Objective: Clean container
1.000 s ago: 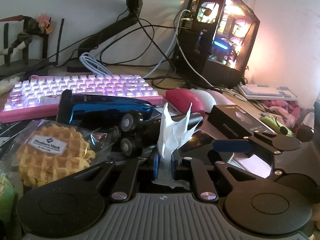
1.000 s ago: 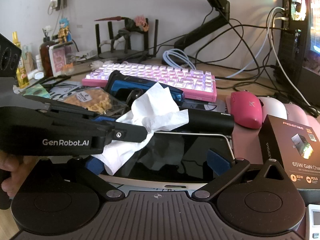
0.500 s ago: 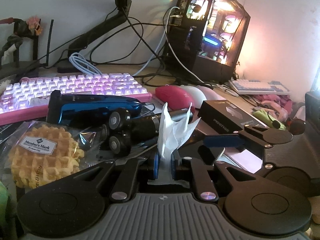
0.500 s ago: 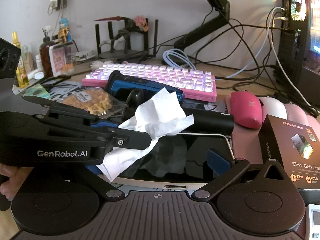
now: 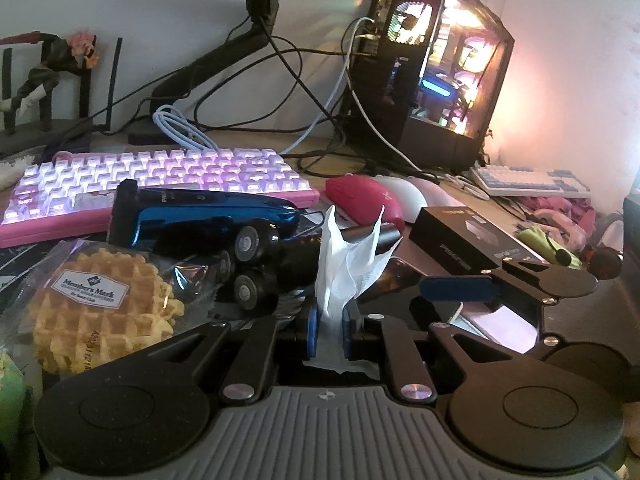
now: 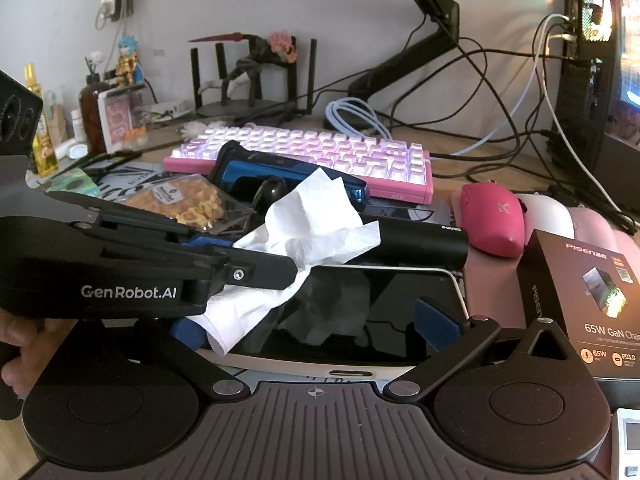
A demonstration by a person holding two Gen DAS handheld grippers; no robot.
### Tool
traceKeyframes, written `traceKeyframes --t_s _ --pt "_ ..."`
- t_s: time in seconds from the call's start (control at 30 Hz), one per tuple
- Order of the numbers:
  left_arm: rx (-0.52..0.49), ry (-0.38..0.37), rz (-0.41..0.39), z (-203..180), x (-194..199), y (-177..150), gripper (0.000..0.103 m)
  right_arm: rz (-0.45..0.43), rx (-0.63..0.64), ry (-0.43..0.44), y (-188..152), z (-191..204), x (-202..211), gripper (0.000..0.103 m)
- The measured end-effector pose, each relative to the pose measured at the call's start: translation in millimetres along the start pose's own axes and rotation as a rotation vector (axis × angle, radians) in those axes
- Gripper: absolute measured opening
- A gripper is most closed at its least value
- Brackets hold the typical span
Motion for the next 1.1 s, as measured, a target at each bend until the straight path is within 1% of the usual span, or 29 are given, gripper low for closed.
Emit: traceKeyframes --t_s 0.3,0.7,0.93,1.0,1.1 --pt "-0.008 -0.004 0.001 -0.8 0.0 0.6 0.016 0.0 0.0 0.0 0.1 0.2 0.3 0.103" --pt "-0.025 -0.035 0.007 -4.4 -0.1 -0.5 0.016 0.0 0.0 0.0 0.1 0.1 0.4 0.103" --pt "-0.025 -0.033 0.006 -4.7 0.0 -0.3 0.016 0.0 0.0 0.0 0.0 -0.1 0.2 0.103" --pt "-0.023 -0.018 0.002 -7.2 0.6 -0.3 0.016 0.0 0.0 0.0 -0.1 -0.1 0.1 0.103" --pt "-0.019 -0.015 0.002 -7.6 0.8 -0.3 0.016 0.0 0.0 0.0 -0.1 -0.2 0.0 0.103"
Point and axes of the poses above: each gripper's, at about its wrist camera, not at the fingertips, and x roughly against the way its jaws point, z to its left, y to its top, the point moved 2 cm from there along -x, roughly the way its jaws point, and after that the axes turned 8 degrees about y, right-handed, at the moved point
